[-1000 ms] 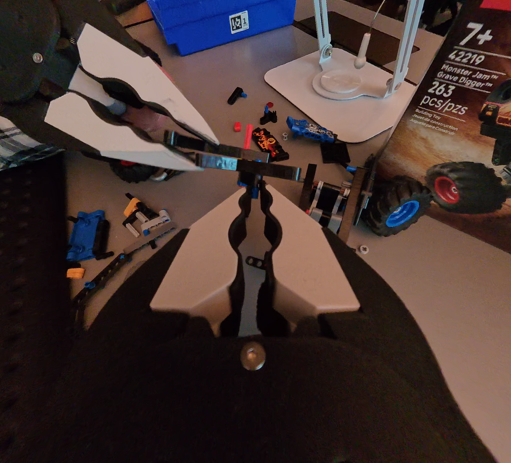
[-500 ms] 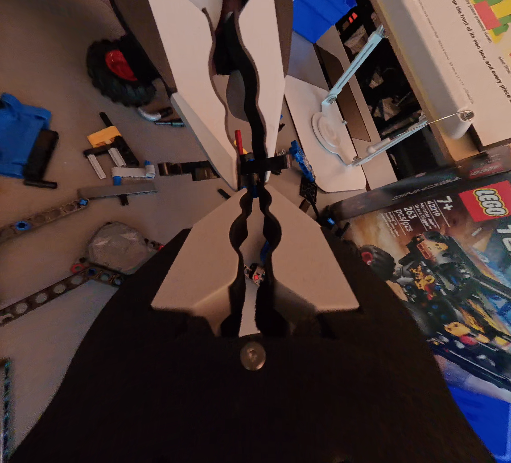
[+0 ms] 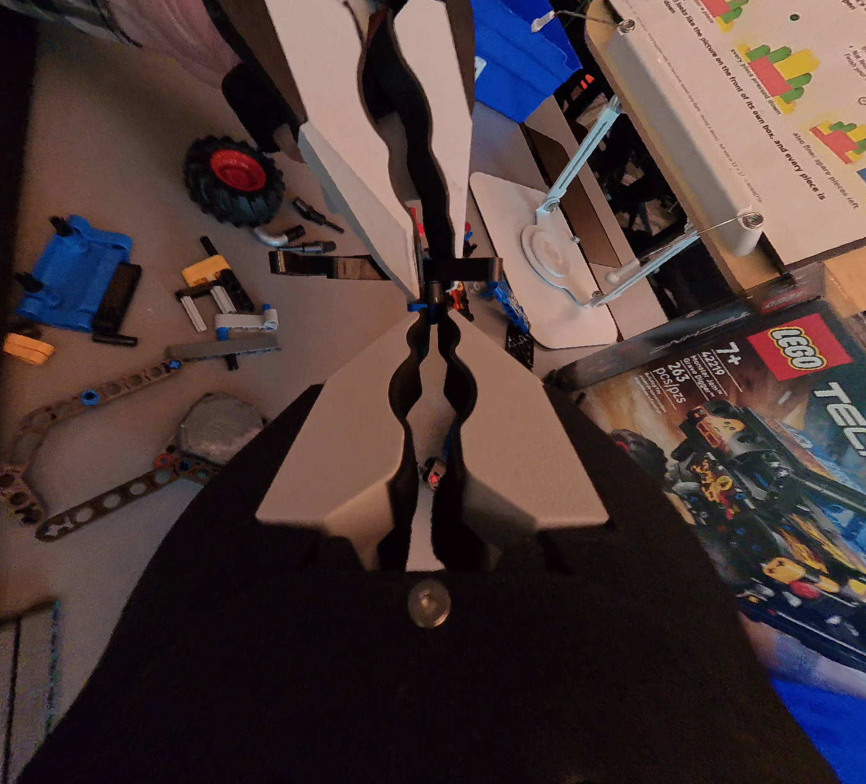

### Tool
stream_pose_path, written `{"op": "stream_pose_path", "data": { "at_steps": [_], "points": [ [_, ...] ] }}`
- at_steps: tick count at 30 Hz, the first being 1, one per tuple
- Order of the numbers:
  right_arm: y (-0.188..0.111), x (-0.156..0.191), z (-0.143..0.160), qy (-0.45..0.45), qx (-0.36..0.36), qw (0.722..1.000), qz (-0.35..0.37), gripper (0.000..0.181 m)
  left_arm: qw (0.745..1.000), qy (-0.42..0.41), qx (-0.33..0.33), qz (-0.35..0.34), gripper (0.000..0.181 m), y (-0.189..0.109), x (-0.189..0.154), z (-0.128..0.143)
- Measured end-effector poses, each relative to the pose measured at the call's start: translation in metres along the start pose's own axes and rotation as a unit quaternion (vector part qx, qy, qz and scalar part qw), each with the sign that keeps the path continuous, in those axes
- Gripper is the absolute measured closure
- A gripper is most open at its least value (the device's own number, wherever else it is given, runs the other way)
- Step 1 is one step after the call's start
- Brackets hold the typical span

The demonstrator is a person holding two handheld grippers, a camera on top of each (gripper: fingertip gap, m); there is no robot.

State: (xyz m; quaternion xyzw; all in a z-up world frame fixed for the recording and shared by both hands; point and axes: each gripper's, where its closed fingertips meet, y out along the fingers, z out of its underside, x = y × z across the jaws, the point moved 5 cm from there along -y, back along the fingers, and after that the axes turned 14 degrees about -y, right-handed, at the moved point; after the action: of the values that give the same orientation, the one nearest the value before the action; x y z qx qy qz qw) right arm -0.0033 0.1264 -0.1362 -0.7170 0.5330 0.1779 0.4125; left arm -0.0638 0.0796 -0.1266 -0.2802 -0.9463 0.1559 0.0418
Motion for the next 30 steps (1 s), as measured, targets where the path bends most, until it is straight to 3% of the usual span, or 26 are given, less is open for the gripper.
{"op": "stream_pose_path", "data": {
  "at_steps": [1,3,5,6,7,9,12,16,18,21,24,27,30],
  "points": [
    [-0.002,-0.001,-0.001,0.013,-0.008,1.0,-0.003,0.179,1.0,0.001,-0.004,-0.004,0.173,-0.001,-0.001,-0.002],
    [-0.004,-0.003,-0.001,0.067,-0.04,0.997,-0.025,0.179,1.0,0.021,-0.013,-0.013,0.173,-0.002,-0.004,-0.007],
    [-0.003,-0.009,0.034,0.088,0.038,0.995,-0.018,0.18,0.993,0.005,-0.103,-0.049,0.177,-0.031,0.004,-0.036],
    [-0.005,-0.01,0.045,0.115,0.043,0.992,-0.021,0.18,0.987,0.01,-0.148,-0.062,0.178,-0.052,0.008,-0.049],
    [-0.008,-0.013,0.035,0.138,0.004,0.99,-0.018,0.18,0.988,0.012,-0.138,-0.071,0.177,-0.054,0.012,-0.045],
    [-0.001,-0.007,0.005,0.108,-0.026,0.993,-0.039,0.179,0.997,0.009,-0.062,-0.049,0.177,-0.026,0.013,-0.019],
    [0.013,0.017,0.017,0.059,0.014,0.994,-0.091,0.179,0.999,-0.037,-0.034,0.013,0.177,-0.015,0.005,-0.013],
    [0.0,0.005,0.015,0.077,-0.019,0.994,-0.075,0.179,0.998,-0.06,0.007,0.021,0.177,-0.009,0.015,0.007],
    [-0.001,0.006,0.02,0.065,-0.003,0.995,-0.076,0.179,0.998,-0.049,0.04,0.025,0.176,-0.013,0.016,0.014],
    [-0.005,0.001,0.024,0.08,-0.01,0.994,-0.071,0.179,0.99,-0.056,0.117,0.051,0.151,-0.012,0.013,0.035],
    [-0.008,0.0,0.024,0.081,-0.016,0.994,-0.073,0.179,0.993,-0.005,0.117,0.016,0.132,-0.003,0.012,0.035],
    [-0.004,0.006,0.023,0.057,0.0,0.995,-0.08,0.179,0.996,0.06,0.072,-0.006,0.138,0.009,0.0,0.019],
    [-0.001,0.011,0.019,0.031,0.006,0.996,-0.08,0.179,0.992,0.094,0.086,-0.004,0.161,0.016,-0.009,0.02]
  ]
}}
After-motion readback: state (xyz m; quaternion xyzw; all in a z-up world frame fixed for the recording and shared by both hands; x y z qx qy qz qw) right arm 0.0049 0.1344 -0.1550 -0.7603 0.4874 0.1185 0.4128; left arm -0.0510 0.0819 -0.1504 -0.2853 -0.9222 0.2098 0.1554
